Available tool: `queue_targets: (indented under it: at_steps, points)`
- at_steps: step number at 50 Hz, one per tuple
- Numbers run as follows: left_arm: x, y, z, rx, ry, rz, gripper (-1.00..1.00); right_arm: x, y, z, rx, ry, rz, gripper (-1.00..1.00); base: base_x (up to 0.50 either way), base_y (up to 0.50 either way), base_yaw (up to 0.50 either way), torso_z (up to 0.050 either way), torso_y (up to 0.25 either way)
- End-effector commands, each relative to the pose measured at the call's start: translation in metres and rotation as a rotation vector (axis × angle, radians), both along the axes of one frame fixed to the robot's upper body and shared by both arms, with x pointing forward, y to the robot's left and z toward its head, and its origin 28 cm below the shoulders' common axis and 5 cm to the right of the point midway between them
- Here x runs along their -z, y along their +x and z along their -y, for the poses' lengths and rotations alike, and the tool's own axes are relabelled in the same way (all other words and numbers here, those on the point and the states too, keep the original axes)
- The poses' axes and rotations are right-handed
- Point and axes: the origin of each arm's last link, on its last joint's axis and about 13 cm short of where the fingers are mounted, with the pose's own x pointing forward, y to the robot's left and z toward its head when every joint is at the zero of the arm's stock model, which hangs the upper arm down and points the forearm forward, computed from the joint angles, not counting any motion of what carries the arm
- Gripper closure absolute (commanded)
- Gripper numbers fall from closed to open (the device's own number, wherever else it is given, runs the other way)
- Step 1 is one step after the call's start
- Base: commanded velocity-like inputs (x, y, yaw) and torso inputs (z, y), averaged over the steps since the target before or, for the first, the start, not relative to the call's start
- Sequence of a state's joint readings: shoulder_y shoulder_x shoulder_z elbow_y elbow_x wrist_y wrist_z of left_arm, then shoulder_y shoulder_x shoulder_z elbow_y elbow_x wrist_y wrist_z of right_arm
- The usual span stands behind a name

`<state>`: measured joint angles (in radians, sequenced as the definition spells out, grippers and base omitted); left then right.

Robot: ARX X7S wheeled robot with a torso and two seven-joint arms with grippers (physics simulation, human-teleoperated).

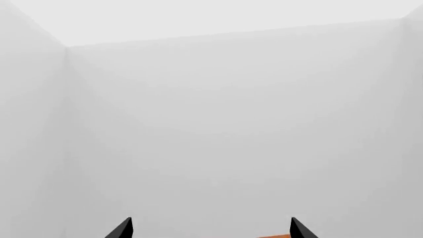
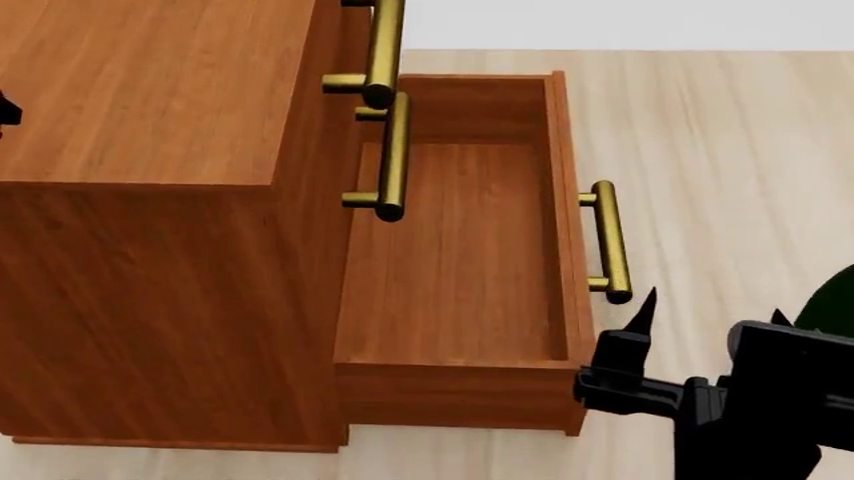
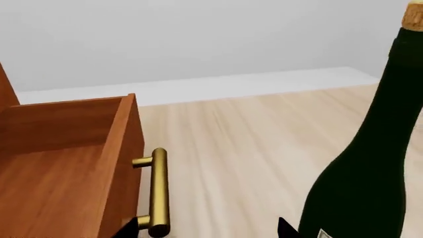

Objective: Close the bottom drawer of the cabinet and open the top drawer.

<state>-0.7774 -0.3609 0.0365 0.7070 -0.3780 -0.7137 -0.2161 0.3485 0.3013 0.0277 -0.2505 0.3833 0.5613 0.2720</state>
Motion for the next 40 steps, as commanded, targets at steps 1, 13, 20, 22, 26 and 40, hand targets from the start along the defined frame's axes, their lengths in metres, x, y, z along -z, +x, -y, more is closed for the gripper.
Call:
queue_targets:
  at_steps: [1,13,20,22,26,40]
  points:
    - [0.000,0.000,0.000,-0.001,0.000,0.000,-1.00,0.006,0.000,0.005,0.015,0.015,-0.017,-1.00,0.00,0.00,0.00,0.000,0.000]
    - [-0.001,0.000,0.001,-0.001,0.000,0.001,-1.00,0.017,0.006,0.011,0.030,0.021,-0.054,-1.00,0.00,0.00,0.00,0.000,0.000]
    - [-0.002,0.001,0.001,-0.003,0.004,0.004,-1.00,0.021,0.010,0.011,0.020,0.057,-0.068,-1.00,0.00,0.00,0.00,0.000,0.000]
    - [-0.002,0.000,0.001,-0.002,0.004,0.004,-1.00,0.023,0.011,0.011,0.020,0.058,-0.073,-1.00,0.00,0.00,0.00,0.000,0.000]
    - [-0.002,0.000,0.001,-0.002,0.002,0.004,-1.00,0.024,0.013,0.014,0.030,0.050,-0.083,-1.00,0.00,0.00,0.00,0.000,0.000]
    - [-0.004,-0.001,0.000,-0.006,0.006,0.010,-1.00,0.033,0.021,0.017,0.048,0.054,-0.112,-1.00,0.00,0.00,0.00,0.000,0.000]
